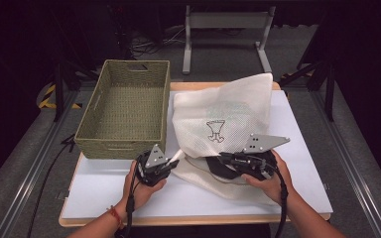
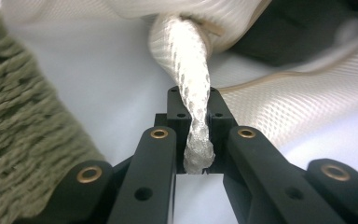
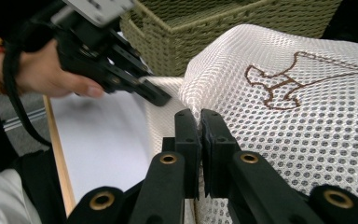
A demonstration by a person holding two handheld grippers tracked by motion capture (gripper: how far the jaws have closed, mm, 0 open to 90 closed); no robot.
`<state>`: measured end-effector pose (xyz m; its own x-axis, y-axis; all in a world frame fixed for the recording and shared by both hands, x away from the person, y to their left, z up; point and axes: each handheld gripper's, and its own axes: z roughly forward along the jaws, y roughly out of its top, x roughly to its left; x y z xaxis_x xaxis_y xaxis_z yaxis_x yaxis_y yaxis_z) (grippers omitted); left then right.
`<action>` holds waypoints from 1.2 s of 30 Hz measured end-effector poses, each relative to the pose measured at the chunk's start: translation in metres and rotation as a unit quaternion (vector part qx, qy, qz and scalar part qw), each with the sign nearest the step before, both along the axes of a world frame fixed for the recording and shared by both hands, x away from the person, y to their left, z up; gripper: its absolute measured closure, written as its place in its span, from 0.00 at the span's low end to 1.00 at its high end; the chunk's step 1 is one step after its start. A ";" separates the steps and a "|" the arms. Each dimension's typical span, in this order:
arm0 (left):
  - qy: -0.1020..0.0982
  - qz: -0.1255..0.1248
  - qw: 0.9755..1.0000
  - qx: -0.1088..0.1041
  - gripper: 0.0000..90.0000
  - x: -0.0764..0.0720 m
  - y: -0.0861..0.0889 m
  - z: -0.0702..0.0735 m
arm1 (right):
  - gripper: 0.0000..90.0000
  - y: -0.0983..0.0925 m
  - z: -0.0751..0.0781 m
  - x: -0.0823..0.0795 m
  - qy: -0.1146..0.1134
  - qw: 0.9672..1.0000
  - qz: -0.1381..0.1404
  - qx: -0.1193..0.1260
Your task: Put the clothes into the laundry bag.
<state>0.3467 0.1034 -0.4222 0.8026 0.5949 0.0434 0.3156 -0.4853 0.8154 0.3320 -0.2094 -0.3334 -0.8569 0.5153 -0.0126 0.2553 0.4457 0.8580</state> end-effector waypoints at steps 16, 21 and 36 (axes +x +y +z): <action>0.040 -0.057 0.997 0.036 0.91 -0.030 0.026 -0.030 | 0.93 0.008 -0.059 -0.001 0.033 0.990 0.023 -0.137; 0.029 -0.071 0.996 0.043 0.84 -0.037 0.032 -0.030 | 0.90 0.004 -0.068 0.002 0.058 0.987 0.025 -0.149; 0.005 -0.036 0.999 0.005 0.51 -0.042 0.073 -0.014 | 0.93 -0.012 -0.059 -0.011 0.064 0.990 0.028 -0.124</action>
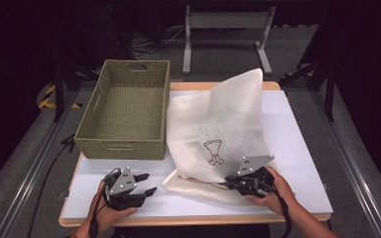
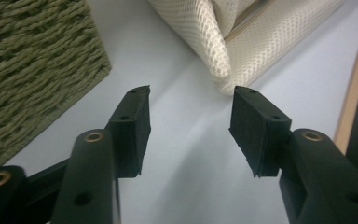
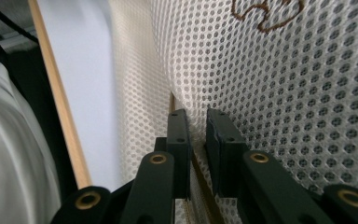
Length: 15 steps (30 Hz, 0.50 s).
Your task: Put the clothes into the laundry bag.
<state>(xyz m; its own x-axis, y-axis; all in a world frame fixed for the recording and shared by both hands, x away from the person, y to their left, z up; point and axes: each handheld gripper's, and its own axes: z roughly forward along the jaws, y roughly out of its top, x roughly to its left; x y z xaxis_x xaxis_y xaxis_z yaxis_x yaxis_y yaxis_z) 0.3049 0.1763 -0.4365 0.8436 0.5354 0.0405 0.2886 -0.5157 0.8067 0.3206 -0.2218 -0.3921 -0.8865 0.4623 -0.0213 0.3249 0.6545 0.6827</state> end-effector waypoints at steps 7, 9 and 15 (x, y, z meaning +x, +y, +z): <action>0.020 -0.017 1.000 -0.010 0.40 0.004 -0.012 -0.001 | 0.98 0.001 -0.011 0.000 0.006 1.000 0.002 -0.029; 0.020 -0.019 1.000 -0.006 0.39 0.005 -0.014 -0.001 | 0.98 0.001 -0.018 0.004 0.001 0.999 -0.021 -0.025; -0.009 -0.010 1.000 -0.003 0.28 0.005 -0.007 0.001 | 0.91 -0.012 -0.004 -0.007 -0.021 1.000 0.011 0.011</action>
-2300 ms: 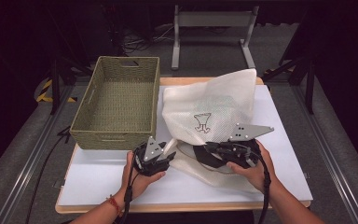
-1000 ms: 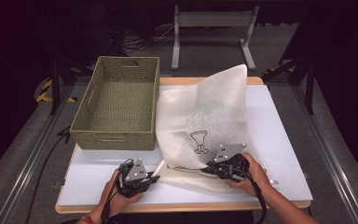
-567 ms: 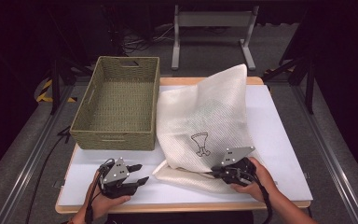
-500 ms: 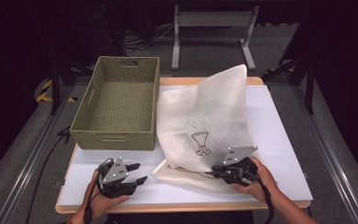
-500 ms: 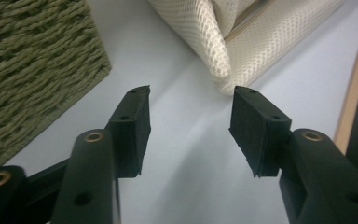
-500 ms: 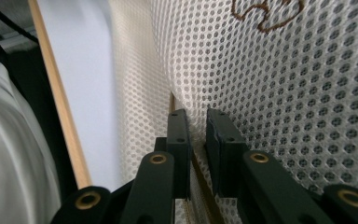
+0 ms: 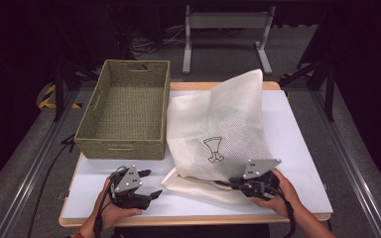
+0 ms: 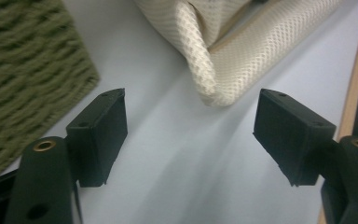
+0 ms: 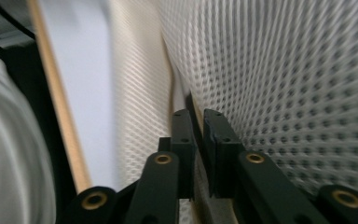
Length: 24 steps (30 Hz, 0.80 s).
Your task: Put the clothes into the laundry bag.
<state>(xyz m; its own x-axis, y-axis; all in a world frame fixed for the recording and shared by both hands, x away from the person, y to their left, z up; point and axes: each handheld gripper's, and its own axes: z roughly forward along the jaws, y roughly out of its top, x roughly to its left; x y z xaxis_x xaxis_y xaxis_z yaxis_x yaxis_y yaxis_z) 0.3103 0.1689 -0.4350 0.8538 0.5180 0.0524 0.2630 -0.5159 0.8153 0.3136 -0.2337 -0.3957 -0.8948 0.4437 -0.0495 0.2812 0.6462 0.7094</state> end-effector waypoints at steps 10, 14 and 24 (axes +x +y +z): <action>-0.013 0.042 0.998 -0.032 0.21 0.004 0.023 0.005 | 0.88 -0.040 0.026 -0.012 -0.089 0.993 -0.057 0.046; -0.005 0.048 0.998 -0.033 0.20 0.005 0.023 0.002 | 0.87 -0.038 0.020 -0.011 -0.090 0.994 -0.058 0.030; -0.022 0.075 0.996 -0.053 0.16 0.001 0.040 0.007 | 0.74 -0.075 0.042 -0.015 -0.144 0.978 -0.121 0.091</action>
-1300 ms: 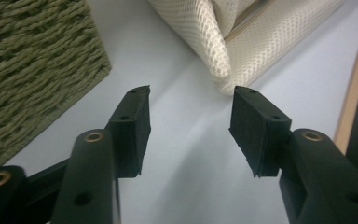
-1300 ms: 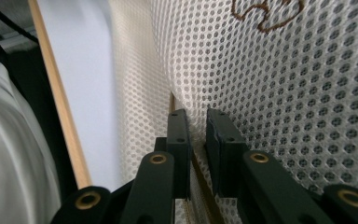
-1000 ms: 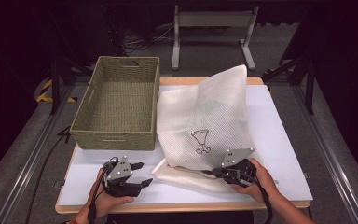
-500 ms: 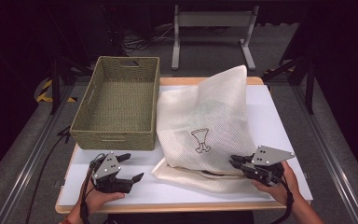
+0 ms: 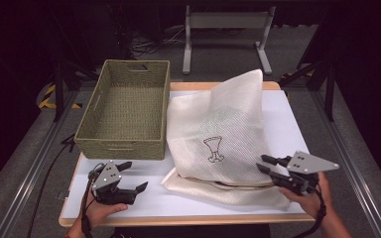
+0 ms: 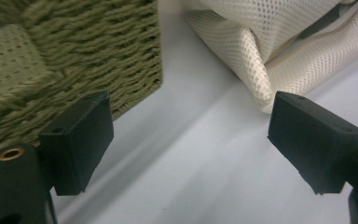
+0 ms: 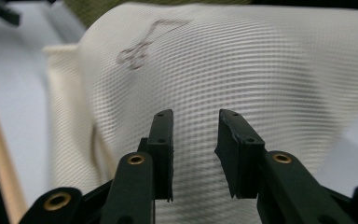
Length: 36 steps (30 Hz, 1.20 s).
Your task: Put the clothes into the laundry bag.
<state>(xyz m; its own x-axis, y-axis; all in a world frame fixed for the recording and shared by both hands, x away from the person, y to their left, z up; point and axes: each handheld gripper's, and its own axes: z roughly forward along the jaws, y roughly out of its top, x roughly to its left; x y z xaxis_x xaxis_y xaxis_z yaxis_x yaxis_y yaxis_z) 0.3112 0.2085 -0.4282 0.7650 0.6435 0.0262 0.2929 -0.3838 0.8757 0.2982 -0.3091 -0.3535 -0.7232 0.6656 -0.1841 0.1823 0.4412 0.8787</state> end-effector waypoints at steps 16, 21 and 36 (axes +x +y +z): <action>-0.019 0.037 0.998 0.044 0.13 0.014 0.025 -0.010 | 0.39 -0.061 -0.046 0.039 0.011 0.993 -0.107 -0.057; -0.007 0.059 0.998 0.022 0.11 0.020 0.040 -0.015 | 0.31 -0.069 -0.058 0.045 0.021 0.992 -0.123 -0.030; -0.005 0.056 0.998 0.030 0.10 0.024 0.036 -0.016 | 0.22 -0.072 -0.070 0.048 0.035 0.987 -0.148 -0.045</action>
